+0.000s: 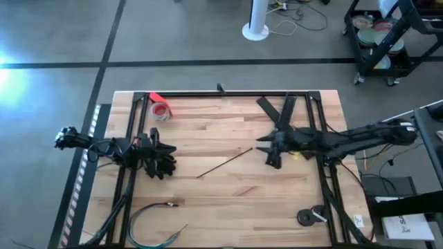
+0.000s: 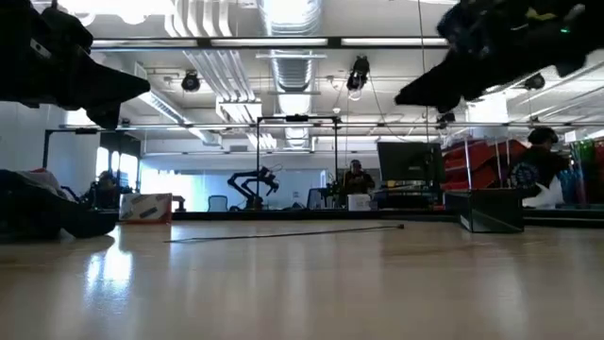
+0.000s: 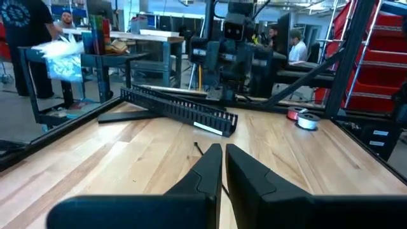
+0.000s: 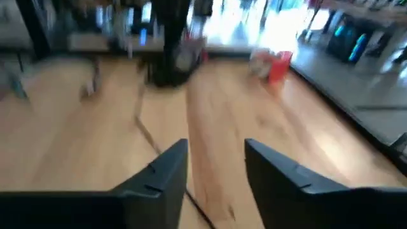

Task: Ziptie cables
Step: Wrap the zip tie around the cable bundle

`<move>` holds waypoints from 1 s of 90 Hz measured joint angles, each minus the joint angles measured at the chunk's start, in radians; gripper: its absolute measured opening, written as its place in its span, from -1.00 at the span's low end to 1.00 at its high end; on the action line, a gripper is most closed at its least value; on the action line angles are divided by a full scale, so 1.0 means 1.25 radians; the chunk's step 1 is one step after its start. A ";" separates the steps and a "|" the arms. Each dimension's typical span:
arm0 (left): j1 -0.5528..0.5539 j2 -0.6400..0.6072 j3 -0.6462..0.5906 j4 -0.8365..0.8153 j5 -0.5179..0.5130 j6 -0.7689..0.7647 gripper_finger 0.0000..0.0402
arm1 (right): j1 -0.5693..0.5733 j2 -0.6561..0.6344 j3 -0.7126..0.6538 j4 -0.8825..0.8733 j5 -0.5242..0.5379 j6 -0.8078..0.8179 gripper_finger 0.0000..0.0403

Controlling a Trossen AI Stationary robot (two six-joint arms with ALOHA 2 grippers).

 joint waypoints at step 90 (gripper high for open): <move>0.000 0.163 -0.001 0.252 0.049 -0.053 -0.96 | -0.099 0.579 0.446 -0.629 -0.030 -0.272 -0.56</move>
